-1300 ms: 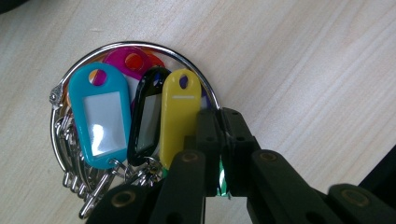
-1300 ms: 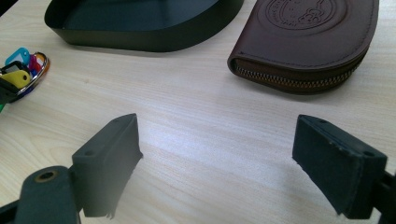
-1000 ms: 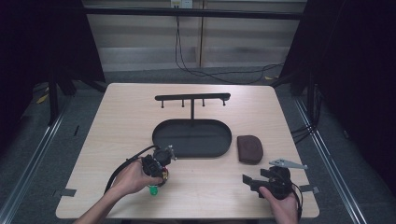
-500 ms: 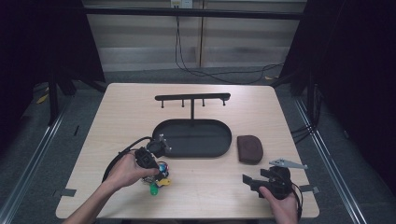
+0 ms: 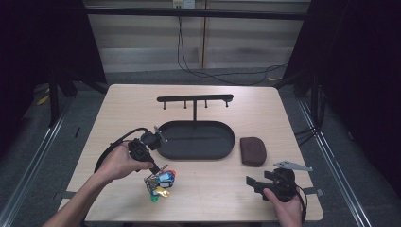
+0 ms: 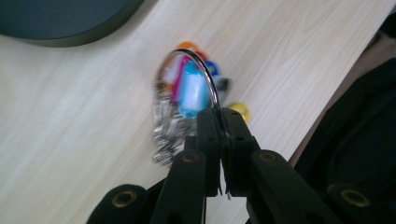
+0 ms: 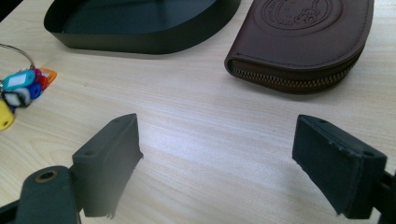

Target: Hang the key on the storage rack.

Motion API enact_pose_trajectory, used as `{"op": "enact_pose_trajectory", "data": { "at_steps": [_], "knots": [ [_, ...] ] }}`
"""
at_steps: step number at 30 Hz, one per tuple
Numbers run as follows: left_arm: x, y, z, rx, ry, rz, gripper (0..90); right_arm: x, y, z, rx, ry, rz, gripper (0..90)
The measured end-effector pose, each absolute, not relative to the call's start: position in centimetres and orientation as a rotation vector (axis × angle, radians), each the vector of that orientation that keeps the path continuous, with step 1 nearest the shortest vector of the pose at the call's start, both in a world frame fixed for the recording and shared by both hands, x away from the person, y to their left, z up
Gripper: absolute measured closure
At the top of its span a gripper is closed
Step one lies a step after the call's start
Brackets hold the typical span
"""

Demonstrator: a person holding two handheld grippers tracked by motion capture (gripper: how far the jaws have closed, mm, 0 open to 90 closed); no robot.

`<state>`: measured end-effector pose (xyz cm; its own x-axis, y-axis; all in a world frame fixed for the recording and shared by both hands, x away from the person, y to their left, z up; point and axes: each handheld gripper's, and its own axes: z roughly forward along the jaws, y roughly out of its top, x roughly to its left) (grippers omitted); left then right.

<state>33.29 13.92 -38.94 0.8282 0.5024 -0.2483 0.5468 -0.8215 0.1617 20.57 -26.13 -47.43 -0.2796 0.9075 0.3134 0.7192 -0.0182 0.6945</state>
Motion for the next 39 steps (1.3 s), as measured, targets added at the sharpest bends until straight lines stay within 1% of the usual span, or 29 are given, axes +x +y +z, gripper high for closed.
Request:
{"op": "enact_pose_trajectory", "data": {
  "at_steps": [3,15,26,39],
  "knots": [
    [33.4,14.0,-38.1,2.783,0.816,-0.255,87.6,20.6,-26.1,-47.4,1.727,2.021,1.184,15.2],
    [33.6,13.8,-35.9,2.793,0.817,-0.197,87.9,20.6,-26.1,-47.4,1.724,2.025,1.181,15.3],
    [33.6,13.7,-34.4,2.798,0.787,-0.162,87.8,20.6,-26.1,-47.4,1.726,2.024,1.181,15.2],
    [34.0,13.5,-31.9,2.807,0.818,-0.113,87.9,20.5,-26.2,-47.4,1.736,2.017,1.187,15.2]
  ]
}}
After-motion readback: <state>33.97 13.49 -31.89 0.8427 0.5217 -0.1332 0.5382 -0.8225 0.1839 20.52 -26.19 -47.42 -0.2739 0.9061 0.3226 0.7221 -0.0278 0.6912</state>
